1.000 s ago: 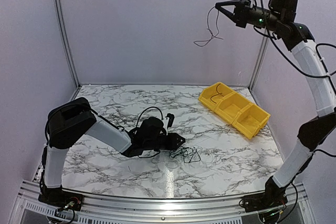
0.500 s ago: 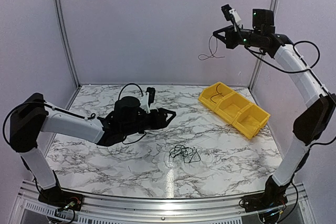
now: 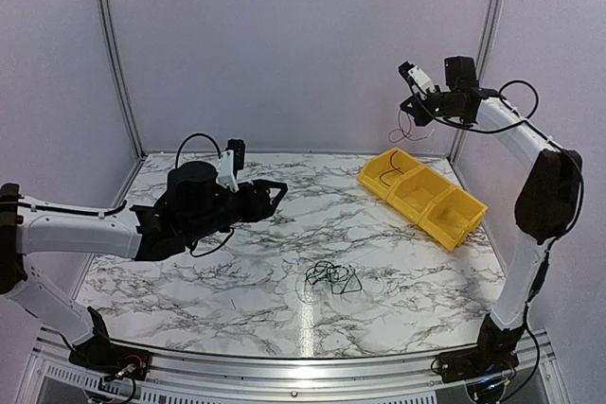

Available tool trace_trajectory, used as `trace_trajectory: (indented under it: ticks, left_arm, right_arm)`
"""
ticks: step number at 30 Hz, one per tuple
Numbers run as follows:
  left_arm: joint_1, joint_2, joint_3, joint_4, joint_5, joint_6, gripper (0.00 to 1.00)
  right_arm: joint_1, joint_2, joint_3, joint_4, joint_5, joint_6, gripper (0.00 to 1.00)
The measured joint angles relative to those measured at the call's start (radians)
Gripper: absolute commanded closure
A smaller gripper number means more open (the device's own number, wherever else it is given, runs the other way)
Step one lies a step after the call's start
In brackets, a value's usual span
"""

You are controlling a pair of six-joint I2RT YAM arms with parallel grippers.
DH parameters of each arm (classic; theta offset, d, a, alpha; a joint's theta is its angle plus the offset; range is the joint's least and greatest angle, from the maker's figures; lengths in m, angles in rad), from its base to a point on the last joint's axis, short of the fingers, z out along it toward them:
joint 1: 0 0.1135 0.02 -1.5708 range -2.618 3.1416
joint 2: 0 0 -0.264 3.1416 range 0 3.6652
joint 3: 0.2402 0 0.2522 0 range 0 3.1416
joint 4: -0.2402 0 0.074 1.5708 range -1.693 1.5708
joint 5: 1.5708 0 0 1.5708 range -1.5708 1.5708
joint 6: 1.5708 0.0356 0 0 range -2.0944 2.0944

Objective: Untangle the cables

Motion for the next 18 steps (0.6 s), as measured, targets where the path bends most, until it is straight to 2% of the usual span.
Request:
trace_trajectory:
  ticks: [10, 18]
  left_arm:
    - [0.000, -0.071, -0.025, -0.083, -0.055, -0.001, 0.43]
    - [-0.013, -0.096, -0.077, -0.106, -0.084, -0.039, 0.43]
  right_arm:
    - [-0.054, 0.222, 0.009, -0.007, 0.052, -0.105, 1.00]
    - [-0.053, 0.368, 0.113, -0.006, 0.098, -0.150, 1.00]
